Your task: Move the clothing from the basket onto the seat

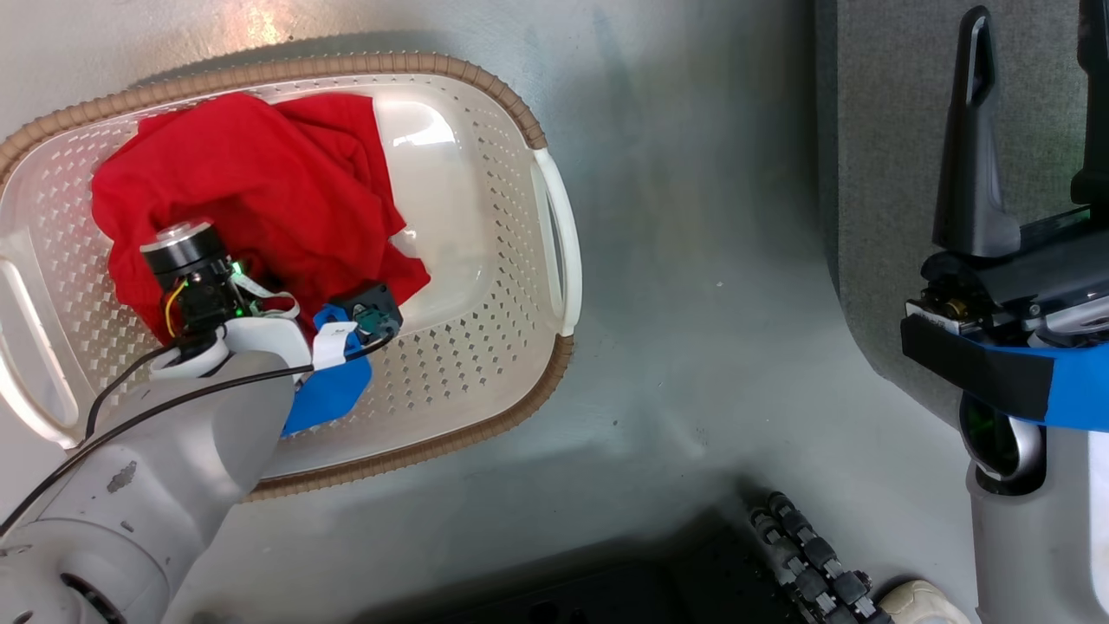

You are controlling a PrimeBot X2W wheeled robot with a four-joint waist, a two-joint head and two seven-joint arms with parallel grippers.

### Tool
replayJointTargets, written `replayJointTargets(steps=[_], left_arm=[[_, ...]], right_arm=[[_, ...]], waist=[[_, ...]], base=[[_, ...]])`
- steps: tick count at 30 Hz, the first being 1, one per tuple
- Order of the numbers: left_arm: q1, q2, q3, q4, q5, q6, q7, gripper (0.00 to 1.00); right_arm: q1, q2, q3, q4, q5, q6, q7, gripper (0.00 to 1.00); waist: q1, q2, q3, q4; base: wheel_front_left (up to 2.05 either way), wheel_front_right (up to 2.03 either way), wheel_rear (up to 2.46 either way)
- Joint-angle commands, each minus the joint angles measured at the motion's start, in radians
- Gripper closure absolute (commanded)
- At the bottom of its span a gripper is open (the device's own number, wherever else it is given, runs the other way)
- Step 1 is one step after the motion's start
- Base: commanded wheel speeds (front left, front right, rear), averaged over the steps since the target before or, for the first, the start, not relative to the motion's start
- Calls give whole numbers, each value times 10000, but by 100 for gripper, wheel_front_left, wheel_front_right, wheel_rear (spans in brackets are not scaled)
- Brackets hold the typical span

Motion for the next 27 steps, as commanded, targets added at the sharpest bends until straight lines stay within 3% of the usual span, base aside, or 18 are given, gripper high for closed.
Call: replayJointTargets(steps=[1, 12, 27], left_arm=[[-82, 4, -26, 156, 42, 29, -19, 100], [-384, -570, -24, 8, -1069, 31, -796, 100], [-152, -1351, -24, -689, -2652, 31, -2382, 100]], right_arm=[[61, 36, -20, -41, -47, 3, -31, 0], [-232, 5, -147, 55, -115, 3, -31, 0], [221, -248, -314, 556, -155, 3, -31, 0]], waist=[[2, -1, -7, 16], [2, -1, -539, 362], [2, -1, -2879, 1069]], base=[[0, 0, 0], [0, 0, 0], [0, 0, 0]])
